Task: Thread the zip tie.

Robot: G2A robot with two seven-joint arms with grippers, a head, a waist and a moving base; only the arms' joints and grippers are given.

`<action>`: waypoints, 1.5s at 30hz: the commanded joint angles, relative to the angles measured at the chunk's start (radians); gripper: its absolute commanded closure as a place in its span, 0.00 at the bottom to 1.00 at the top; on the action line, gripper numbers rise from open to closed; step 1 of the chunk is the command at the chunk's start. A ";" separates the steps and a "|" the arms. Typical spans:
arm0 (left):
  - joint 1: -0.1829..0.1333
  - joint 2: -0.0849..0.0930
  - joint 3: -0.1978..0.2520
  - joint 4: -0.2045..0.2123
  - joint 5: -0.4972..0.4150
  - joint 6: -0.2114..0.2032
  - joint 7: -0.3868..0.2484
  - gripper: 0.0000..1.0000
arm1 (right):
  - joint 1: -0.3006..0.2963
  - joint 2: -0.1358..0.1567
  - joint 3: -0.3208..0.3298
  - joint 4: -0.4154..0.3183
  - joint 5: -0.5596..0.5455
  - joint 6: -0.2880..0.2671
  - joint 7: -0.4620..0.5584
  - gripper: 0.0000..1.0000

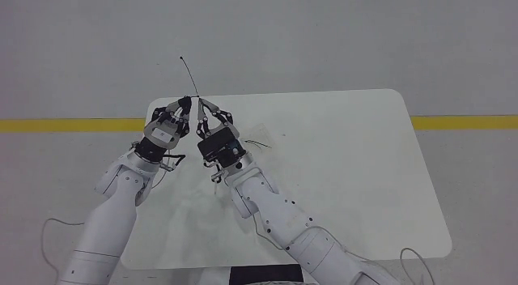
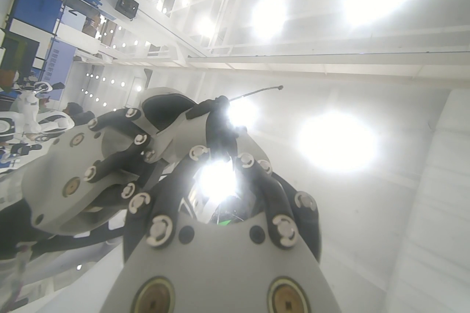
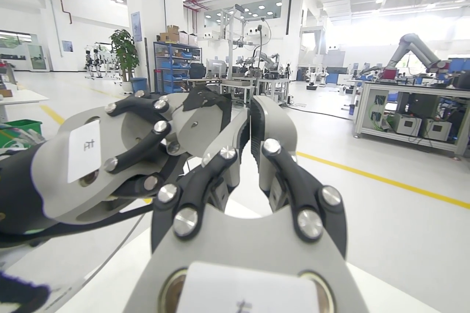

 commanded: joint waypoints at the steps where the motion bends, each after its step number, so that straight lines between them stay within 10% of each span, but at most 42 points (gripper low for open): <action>1: 0.000 0.000 0.000 0.000 0.000 0.000 0.000 1.00 | 0.002 0.005 -0.004 0.001 0.000 0.006 0.003 1.00; 45: 0.000 0.000 0.000 0.000 0.000 0.000 0.000 1.00 | -0.007 0.140 -0.079 0.001 0.000 0.078 0.135 1.00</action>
